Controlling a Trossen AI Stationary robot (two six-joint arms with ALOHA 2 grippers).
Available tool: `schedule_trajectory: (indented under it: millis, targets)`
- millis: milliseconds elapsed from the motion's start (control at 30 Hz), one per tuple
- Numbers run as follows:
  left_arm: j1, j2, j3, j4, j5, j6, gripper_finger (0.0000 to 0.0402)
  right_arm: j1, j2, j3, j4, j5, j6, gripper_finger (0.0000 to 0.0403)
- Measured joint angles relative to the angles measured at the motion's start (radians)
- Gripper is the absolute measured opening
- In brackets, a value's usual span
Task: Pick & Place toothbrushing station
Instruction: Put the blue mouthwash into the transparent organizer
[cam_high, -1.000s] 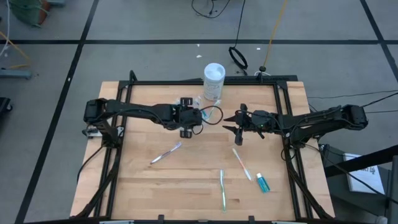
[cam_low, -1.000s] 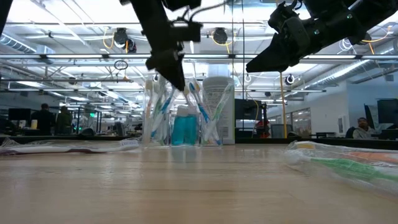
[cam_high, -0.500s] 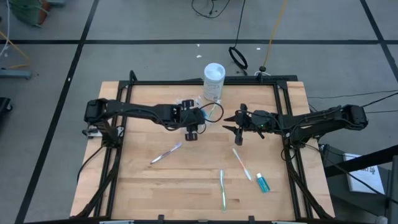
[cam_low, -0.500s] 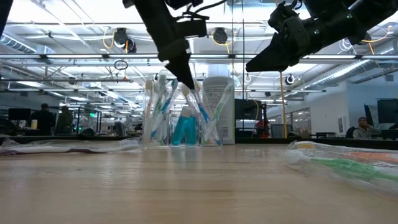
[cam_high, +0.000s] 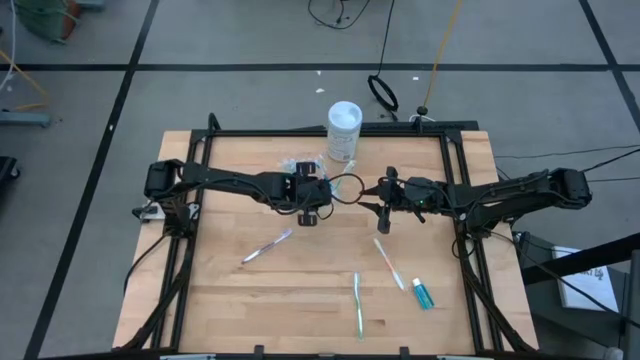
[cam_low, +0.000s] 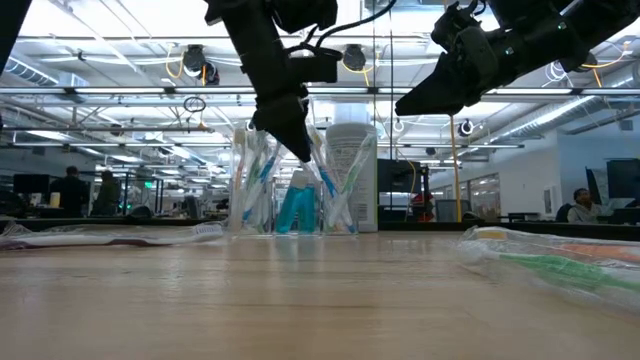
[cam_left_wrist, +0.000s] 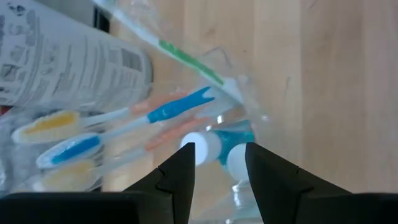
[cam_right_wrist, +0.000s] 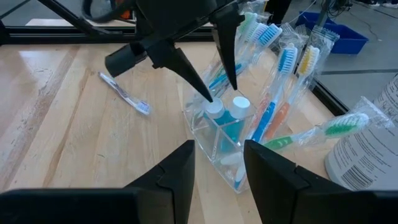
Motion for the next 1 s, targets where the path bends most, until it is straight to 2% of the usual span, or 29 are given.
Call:
schedule_trajectory:
  millis: [500,667,833,1000]
  targets:
    - [0.013,-0.002,0.0,-0.004,0.024,-0.06,0.0147,0.0,0.0,0.0,0.0,0.0,0.0,0.013]
    - [0.018,-0.003,-0.035,0.006,0.024,-0.074,0.0147,0.0,0.0,0.0,0.0,0.0,0.0,0.013]
    - [0.001,-0.003,-0.044,0.046,-0.032,-0.069,0.0147,0.0,0.0,0.0,0.0,0.0,-0.011,0.013]
    - [0.007,-0.003,-0.059,0.047,-0.005,-0.073,0.0147,0.0,0.0,0.0,0.0,0.0,-0.018,0.013]
